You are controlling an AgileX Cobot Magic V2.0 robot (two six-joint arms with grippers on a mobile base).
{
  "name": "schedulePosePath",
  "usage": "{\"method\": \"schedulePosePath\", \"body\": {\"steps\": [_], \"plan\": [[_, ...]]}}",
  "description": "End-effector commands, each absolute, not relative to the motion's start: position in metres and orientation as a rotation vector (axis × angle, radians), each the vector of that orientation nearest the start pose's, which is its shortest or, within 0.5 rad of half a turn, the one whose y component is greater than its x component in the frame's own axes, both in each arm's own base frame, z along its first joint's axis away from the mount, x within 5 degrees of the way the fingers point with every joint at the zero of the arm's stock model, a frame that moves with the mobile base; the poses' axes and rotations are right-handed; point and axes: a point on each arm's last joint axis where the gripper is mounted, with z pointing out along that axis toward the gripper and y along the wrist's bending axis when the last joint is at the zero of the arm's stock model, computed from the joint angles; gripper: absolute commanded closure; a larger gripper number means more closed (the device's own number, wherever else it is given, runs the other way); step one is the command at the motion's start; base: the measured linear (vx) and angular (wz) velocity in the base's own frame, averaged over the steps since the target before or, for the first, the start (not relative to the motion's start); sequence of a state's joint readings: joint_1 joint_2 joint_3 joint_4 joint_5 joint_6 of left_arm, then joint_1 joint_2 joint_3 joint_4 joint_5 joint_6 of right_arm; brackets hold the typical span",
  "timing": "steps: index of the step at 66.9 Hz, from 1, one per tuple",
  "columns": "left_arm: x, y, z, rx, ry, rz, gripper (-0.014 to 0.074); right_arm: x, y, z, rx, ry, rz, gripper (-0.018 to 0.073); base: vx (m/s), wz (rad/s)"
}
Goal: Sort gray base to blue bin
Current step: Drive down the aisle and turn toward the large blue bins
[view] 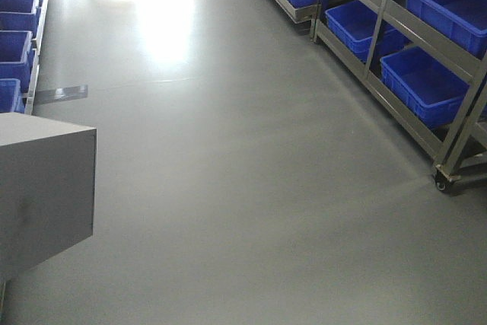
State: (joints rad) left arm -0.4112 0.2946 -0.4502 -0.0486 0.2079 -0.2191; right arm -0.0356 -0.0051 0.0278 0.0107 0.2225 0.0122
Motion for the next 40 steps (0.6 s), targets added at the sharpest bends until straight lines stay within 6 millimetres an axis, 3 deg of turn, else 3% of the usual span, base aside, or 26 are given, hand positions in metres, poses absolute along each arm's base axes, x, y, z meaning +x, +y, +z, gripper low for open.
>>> {"method": "schedulePosePath", "body": {"steps": [1, 40], "plan": [[0.0615, -0.0275, 0.3454, 0.102, 1.423, -0.575, 0.0594, 0.0581, -0.0019, 0.1887, 0.034, 1.676, -0.02, 0.0564, 0.32, -0.11], [0.0615, -0.0275, 0.3454, 0.102, 1.423, -0.575, 0.0594, 0.0581, -0.0019, 0.1887, 0.034, 1.676, -0.02, 0.0564, 0.36, 0.03]]}}
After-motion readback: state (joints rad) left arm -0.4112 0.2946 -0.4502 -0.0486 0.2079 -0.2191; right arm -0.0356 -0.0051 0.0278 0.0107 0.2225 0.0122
